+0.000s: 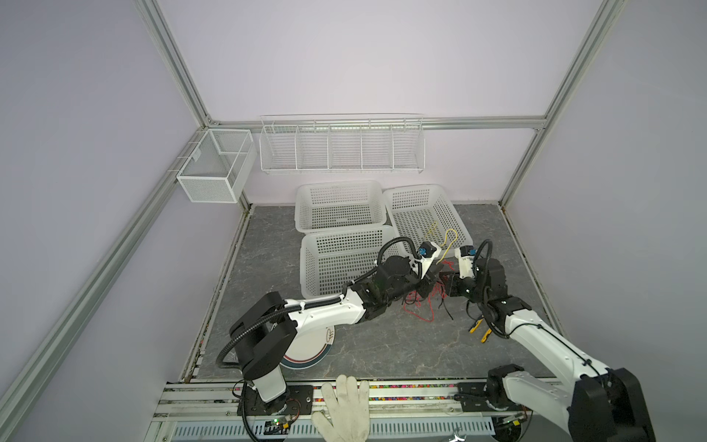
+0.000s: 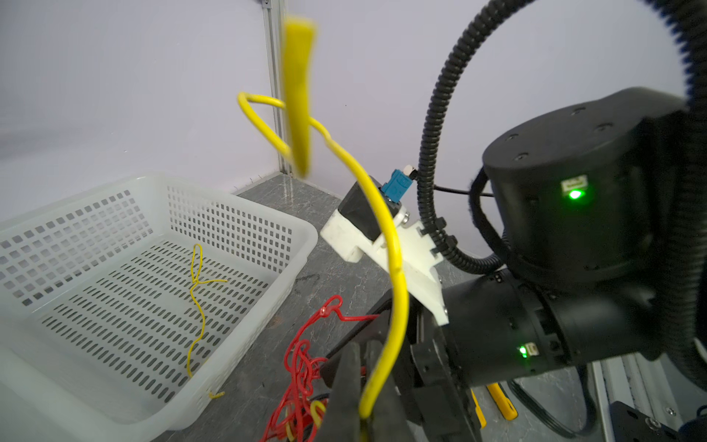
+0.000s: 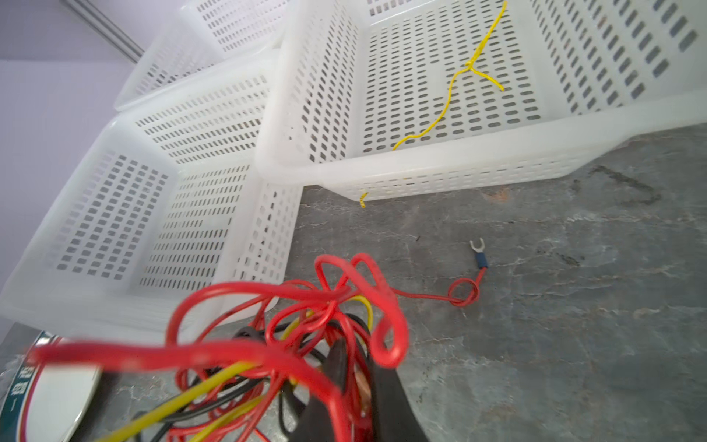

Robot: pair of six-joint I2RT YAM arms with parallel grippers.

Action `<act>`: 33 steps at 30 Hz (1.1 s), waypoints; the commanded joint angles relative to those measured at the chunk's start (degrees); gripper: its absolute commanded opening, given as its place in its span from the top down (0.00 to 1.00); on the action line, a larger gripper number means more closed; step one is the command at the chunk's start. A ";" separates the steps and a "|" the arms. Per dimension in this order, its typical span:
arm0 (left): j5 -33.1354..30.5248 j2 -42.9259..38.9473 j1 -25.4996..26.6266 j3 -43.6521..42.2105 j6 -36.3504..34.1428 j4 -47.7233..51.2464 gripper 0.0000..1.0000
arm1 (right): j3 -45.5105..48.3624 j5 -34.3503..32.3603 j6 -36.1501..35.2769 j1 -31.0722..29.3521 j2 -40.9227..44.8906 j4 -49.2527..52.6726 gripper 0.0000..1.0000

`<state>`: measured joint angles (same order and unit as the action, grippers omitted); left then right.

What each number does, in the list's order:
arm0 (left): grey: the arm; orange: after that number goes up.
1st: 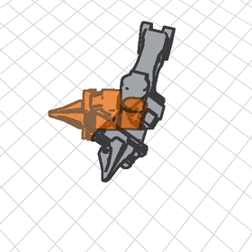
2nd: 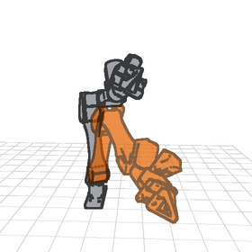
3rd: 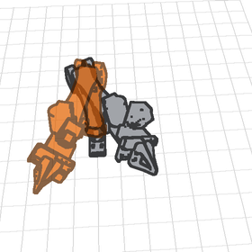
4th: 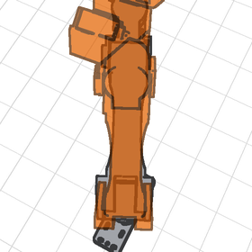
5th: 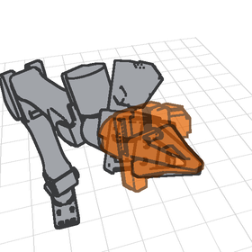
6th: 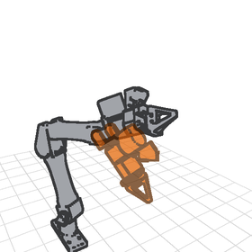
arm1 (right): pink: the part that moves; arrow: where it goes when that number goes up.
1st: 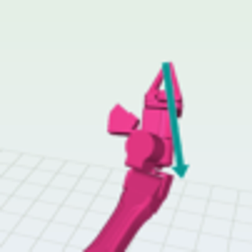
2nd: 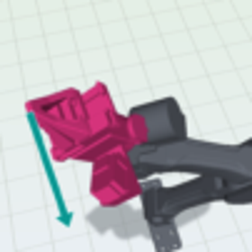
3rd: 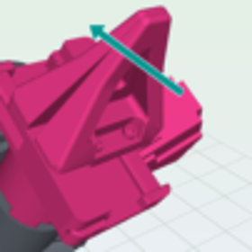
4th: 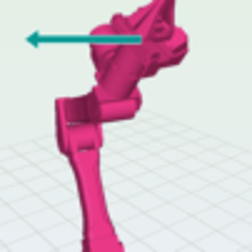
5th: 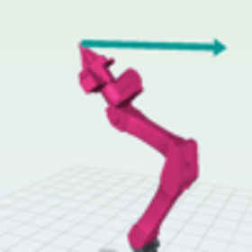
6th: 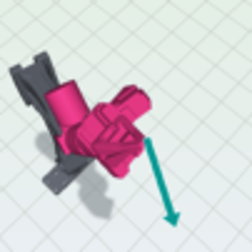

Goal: Untangle the cables
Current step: 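Carry the yellow wire over the basket farthest from the robot with the left gripper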

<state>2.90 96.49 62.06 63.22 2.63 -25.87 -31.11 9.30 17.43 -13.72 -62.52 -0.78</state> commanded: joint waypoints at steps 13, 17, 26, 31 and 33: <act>-3.83 -21.79 -0.01 -3.31 1.81 1.29 1.00 | -1.49 -16.97 6.47 0.33 -10.78 6.52 0.94; -6.55 -26.01 -0.01 -4.33 0.75 3.72 1.00 | -1.98 -16.66 6.80 0.31 -11.94 6.37 0.94; -12.54 -27.43 -0.01 -4.03 -0.83 8.29 1.00 | -3.00 -10.98 4.86 -0.13 -9.78 5.70 0.91; -17.28 -23.70 -0.22 -1.70 -0.70 11.22 1.00 | -3.87 -10.97 3.86 -0.45 -4.67 9.08 0.73; -18.42 -21.71 -0.75 -0.08 -0.69 12.84 1.00 | -4.14 -11.61 3.56 -0.45 -2.26 10.73 0.66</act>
<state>-11.66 72.31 61.87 60.14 2.70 -16.69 -33.78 -2.28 21.87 -13.93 -68.12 6.63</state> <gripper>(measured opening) 0.048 0.316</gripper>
